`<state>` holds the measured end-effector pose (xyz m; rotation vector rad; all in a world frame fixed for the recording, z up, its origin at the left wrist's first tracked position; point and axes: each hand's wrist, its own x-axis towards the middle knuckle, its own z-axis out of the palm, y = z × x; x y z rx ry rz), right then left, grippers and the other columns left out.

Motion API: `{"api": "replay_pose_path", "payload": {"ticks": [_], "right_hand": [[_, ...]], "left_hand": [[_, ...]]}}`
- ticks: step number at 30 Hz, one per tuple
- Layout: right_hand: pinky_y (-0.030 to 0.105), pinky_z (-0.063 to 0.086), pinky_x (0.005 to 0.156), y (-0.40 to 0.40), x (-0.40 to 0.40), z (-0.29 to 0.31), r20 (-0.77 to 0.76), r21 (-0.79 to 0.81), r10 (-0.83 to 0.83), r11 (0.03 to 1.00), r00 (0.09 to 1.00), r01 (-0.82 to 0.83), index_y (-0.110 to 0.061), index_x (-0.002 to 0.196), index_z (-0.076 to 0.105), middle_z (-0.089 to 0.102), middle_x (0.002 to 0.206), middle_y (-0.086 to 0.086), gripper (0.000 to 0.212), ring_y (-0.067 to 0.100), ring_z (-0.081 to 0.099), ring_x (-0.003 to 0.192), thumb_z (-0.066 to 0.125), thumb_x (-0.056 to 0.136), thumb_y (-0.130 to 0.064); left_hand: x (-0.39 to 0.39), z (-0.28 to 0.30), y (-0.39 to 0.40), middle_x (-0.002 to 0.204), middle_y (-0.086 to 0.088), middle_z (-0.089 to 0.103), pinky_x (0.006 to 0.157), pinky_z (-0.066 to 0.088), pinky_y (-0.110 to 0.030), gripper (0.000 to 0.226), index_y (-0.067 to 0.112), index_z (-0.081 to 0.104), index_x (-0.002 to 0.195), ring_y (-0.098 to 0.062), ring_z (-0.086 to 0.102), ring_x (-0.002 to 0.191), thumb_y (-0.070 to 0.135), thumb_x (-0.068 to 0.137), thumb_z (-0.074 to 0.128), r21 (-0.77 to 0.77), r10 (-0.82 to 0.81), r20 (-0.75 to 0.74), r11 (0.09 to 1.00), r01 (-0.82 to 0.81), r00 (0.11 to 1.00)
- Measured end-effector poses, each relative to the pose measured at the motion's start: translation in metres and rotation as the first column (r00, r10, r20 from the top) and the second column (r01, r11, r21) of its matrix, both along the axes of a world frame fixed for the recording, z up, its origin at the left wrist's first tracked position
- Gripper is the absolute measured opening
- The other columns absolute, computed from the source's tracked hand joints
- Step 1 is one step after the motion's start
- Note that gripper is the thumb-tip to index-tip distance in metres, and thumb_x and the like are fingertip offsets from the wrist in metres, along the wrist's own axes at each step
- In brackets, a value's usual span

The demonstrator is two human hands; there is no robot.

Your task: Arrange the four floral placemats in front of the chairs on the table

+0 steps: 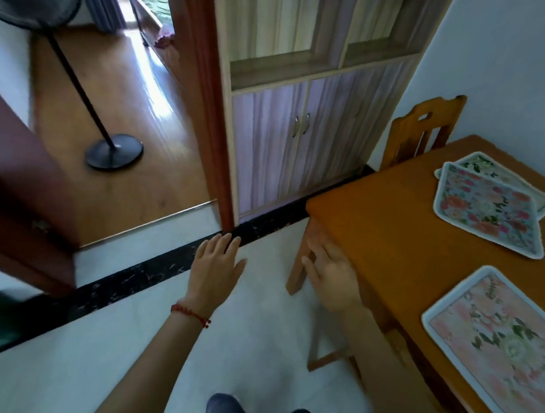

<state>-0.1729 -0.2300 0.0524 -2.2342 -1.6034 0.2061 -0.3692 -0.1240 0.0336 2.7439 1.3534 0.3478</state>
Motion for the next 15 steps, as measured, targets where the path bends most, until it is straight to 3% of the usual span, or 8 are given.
{"api": "replay_pose_path", "payload": {"ticks": [3, 6, 9, 12, 15], "right_hand": [[0.038, 0.054, 0.076, 0.028, -0.032, -0.003, -0.001, 0.019, 0.095, 0.995, 0.995, -0.095, -0.003, 0.115, 0.06, 0.063, 0.114, 0.019, 0.063, 0.033, 0.064, 0.094, 0.02, 0.092, -0.046], [0.046, 0.055, 0.078, 0.054, -0.056, -0.015, 0.052, 0.081, 0.144, 0.986, 0.988, -0.147, 0.0, 0.107, 0.064, 0.066, 0.106, 0.018, 0.072, 0.032, 0.065, 0.095, 0.01, 0.097, -0.047], [0.044, 0.052, 0.082, 0.08, -0.084, -0.022, 0.057, 0.076, 0.231, 0.969, 0.971, -0.235, -0.002, 0.107, 0.065, 0.068, 0.105, 0.015, 0.064, 0.029, 0.065, 0.097, 0.016, 0.098, -0.043], [0.041, 0.052, 0.081, 0.092, -0.091, -0.025, 0.079, 0.08, 0.26, 0.961, 0.963, -0.266, -0.003, 0.107, 0.065, 0.068, 0.106, 0.014, 0.046, 0.029, 0.066, 0.096, 0.036, 0.089, -0.033], [0.037, 0.053, 0.079, 0.114, -0.094, -0.032, 0.102, 0.102, 0.294, 0.947, 0.95, -0.304, -0.004, 0.105, 0.066, 0.069, 0.103, 0.013, 0.043, 0.027, 0.067, 0.093, 0.038, 0.089, -0.032]], "left_hand": [[-0.036, -0.005, 0.017, 0.107, -0.017, 0.068, 0.085, 0.05, -0.048, 0.044, 0.003, 0.065, 0.108, -0.035, 0.064, 0.098, 0.025, 0.071, 0.076, 0.023, 0.083, -0.003, 0.996, -0.083, 0.997], [-0.066, -0.013, 0.027, 0.108, -0.017, 0.067, 0.087, 0.049, -0.048, 0.044, 0.004, 0.064, 0.109, -0.035, 0.064, 0.1, 0.026, 0.073, 0.075, 0.013, 0.142, -0.007, 0.99, -0.142, 0.99], [-0.095, -0.022, 0.041, 0.109, -0.017, 0.067, 0.087, 0.049, -0.049, 0.045, 0.004, 0.064, 0.11, -0.035, 0.063, 0.101, 0.027, 0.073, 0.075, 0.003, 0.219, -0.012, 0.976, -0.219, 0.976], [-0.104, -0.026, 0.047, 0.109, -0.017, 0.067, 0.088, 0.049, -0.049, 0.045, 0.003, 0.064, 0.11, -0.035, 0.063, 0.101, 0.026, 0.073, 0.074, 0.021, 0.232, -0.007, 0.973, -0.232, 0.973], [-0.108, -0.031, 0.061, 0.109, -0.016, 0.068, 0.088, 0.048, -0.049, 0.045, 0.003, 0.064, 0.11, -0.034, 0.063, 0.102, 0.027, 0.073, 0.074, 0.025, 0.266, -0.008, 0.964, -0.266, 0.964]]}}
